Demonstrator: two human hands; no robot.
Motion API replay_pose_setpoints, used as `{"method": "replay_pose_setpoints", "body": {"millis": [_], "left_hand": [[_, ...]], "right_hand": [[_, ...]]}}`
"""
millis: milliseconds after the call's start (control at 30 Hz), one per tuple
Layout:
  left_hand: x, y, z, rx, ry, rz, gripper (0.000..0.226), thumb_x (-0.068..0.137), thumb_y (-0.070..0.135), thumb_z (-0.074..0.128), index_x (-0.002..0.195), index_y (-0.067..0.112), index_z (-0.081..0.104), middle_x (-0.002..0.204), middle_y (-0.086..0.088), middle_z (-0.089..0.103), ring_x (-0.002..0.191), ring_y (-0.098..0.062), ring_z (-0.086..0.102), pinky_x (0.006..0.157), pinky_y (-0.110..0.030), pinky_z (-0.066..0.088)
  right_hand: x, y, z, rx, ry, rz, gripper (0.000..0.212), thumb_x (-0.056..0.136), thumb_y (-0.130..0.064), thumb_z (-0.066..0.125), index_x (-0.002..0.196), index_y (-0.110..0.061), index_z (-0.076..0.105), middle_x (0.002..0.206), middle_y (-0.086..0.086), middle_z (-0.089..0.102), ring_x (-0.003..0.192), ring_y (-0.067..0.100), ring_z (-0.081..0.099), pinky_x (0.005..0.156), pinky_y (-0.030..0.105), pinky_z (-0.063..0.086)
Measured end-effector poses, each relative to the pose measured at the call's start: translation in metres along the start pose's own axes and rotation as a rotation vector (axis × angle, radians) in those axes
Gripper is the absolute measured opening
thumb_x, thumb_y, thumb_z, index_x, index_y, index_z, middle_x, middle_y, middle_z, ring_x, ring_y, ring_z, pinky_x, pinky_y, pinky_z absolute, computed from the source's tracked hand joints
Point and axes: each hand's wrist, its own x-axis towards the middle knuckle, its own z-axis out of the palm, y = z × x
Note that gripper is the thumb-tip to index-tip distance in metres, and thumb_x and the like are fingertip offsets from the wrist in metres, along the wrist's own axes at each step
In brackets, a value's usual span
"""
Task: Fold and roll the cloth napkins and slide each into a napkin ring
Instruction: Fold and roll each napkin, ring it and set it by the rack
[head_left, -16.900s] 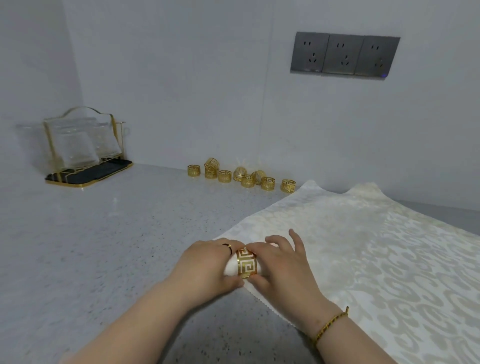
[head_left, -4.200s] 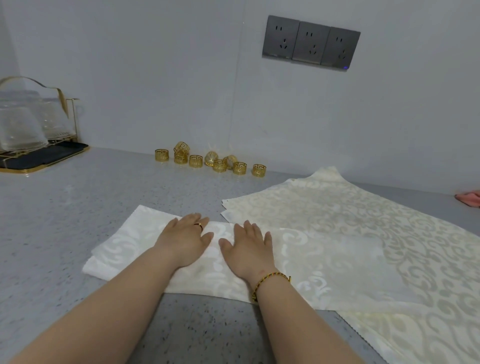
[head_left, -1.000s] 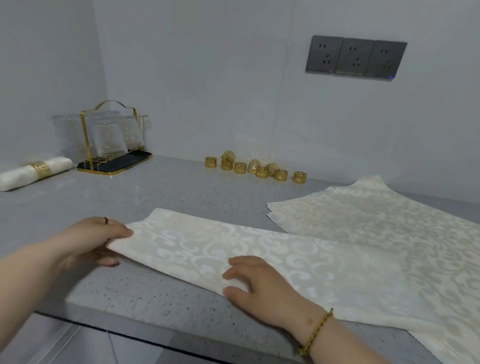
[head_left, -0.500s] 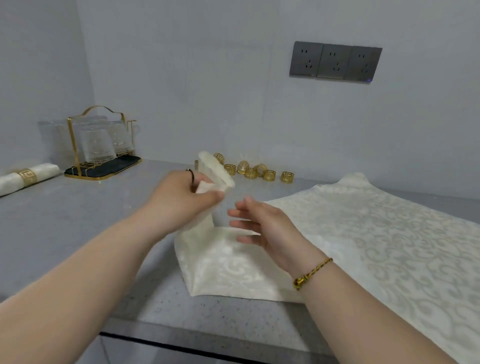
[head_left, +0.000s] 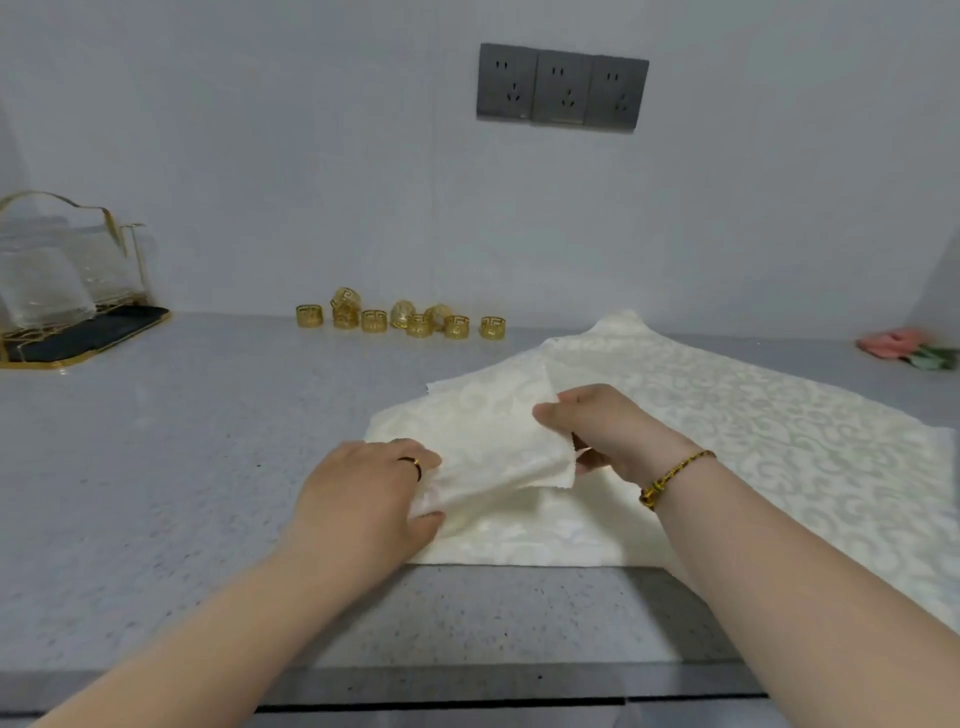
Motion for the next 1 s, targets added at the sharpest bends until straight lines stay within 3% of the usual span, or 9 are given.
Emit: {"method": "replay_pose_setpoints", "body": {"millis": [67, 233, 367, 467, 600, 733, 800, 900, 1000], "left_hand": [[-0.005, -0.013, 0.014, -0.001, -0.059, 0.020, 0.031, 0.058, 0.047, 0.061, 0.079, 0.027, 0.072, 0.078, 0.015, 0.068, 0.062, -0.010, 0.066, 0.048, -0.021, 0.045], [-0.017, -0.026, 0.036, 0.014, -0.154, -0.012, 0.043, 0.060, 0.052, 0.061, 0.085, 0.020, 0.075, 0.089, 0.006, 0.073, 0.068, -0.009, 0.070, 0.051, -0.020, 0.052], [-0.014, -0.030, 0.042, -0.165, -0.153, -0.110, 0.080, 0.067, 0.064, 0.022, 0.133, 0.026, 0.047, 0.140, 0.014, 0.041, 0.116, -0.009, 0.053, 0.091, -0.023, 0.044], [-0.016, -0.034, 0.048, -0.254, -0.144, -0.058, 0.091, 0.059, 0.068, 0.012, 0.136, 0.030, 0.041, 0.143, 0.019, 0.032, 0.127, -0.010, 0.042, 0.103, -0.023, 0.033], [-0.017, -0.033, 0.052, -0.295, -0.137, -0.001, 0.058, 0.073, 0.046, 0.038, 0.123, 0.024, 0.058, 0.131, 0.011, 0.050, 0.117, -0.014, 0.054, 0.097, -0.023, 0.036], [-0.015, -0.035, 0.052, -0.164, -0.135, 0.126, 0.042, 0.075, 0.035, 0.038, 0.093, 0.021, 0.073, 0.095, 0.004, 0.072, 0.083, -0.013, 0.070, 0.063, -0.026, 0.054], [-0.016, -0.038, 0.056, -0.157, -0.121, 0.170, 0.045, 0.088, 0.041, 0.031, 0.094, 0.024, 0.073, 0.097, 0.007, 0.071, 0.086, -0.009, 0.069, 0.067, -0.025, 0.053], [-0.017, -0.041, 0.061, -0.207, -0.127, 0.204, 0.075, 0.090, 0.063, 0.008, 0.109, 0.022, 0.068, 0.113, 0.014, 0.060, 0.104, -0.005, 0.058, 0.088, -0.024, 0.042], [-0.017, -0.041, 0.063, -0.160, -0.090, 0.209, 0.069, 0.095, 0.053, 0.009, 0.103, 0.023, 0.070, 0.105, 0.009, 0.068, 0.094, -0.008, 0.066, 0.079, -0.021, 0.048]], "right_hand": [[0.005, 0.013, -0.010, -0.122, 0.072, 0.015, 0.040, 0.089, -0.012, 0.052, 0.054, -0.013, 0.033, 0.045, 0.001, 0.038, 0.040, 0.012, 0.037, 0.039, 0.017, 0.031], [0.007, 0.046, -0.023, -0.317, 0.106, 0.124, 0.046, 0.088, -0.010, 0.052, 0.052, -0.015, 0.022, 0.049, 0.000, 0.025, 0.044, 0.014, 0.028, 0.045, 0.023, 0.021], [0.004, 0.062, -0.030, -0.149, 0.107, 0.168, 0.047, 0.089, -0.013, 0.054, 0.054, -0.016, 0.023, 0.054, 0.001, 0.026, 0.047, 0.013, 0.027, 0.050, 0.025, 0.024], [-0.002, 0.070, -0.041, -0.016, 0.094, 0.141, 0.048, 0.088, -0.010, 0.054, 0.055, -0.018, 0.020, 0.048, -0.003, 0.034, 0.037, 0.009, 0.027, 0.044, 0.020, 0.024], [-0.007, 0.081, -0.052, 0.064, 0.111, 0.085, 0.051, 0.087, -0.008, 0.057, 0.054, -0.018, 0.020, 0.044, -0.007, 0.025, 0.031, 0.005, 0.020, 0.035, 0.015, 0.022], [0.001, 0.089, -0.044, 0.023, 0.186, 0.031, 0.051, 0.084, -0.003, 0.060, 0.052, -0.017, 0.023, 0.043, -0.007, 0.022, 0.035, 0.008, 0.023, 0.045, 0.022, 0.027], [0.006, 0.094, -0.040, 0.012, 0.229, 0.015, 0.050, 0.083, -0.001, 0.059, 0.052, -0.017, 0.024, 0.041, -0.007, 0.023, 0.037, 0.009, 0.023, 0.056, 0.027, 0.031], [0.009, 0.097, -0.039, 0.008, 0.235, -0.002, 0.047, 0.083, 0.000, 0.058, 0.054, -0.015, 0.025, 0.047, -0.003, 0.025, 0.042, 0.013, 0.025, 0.050, 0.024, 0.027], [0.010, 0.099, -0.039, -0.018, 0.233, -0.023, 0.040, 0.083, 0.000, 0.059, 0.057, -0.016, 0.032, 0.055, -0.001, 0.027, 0.049, 0.015, 0.029, 0.049, 0.026, 0.030]]}}
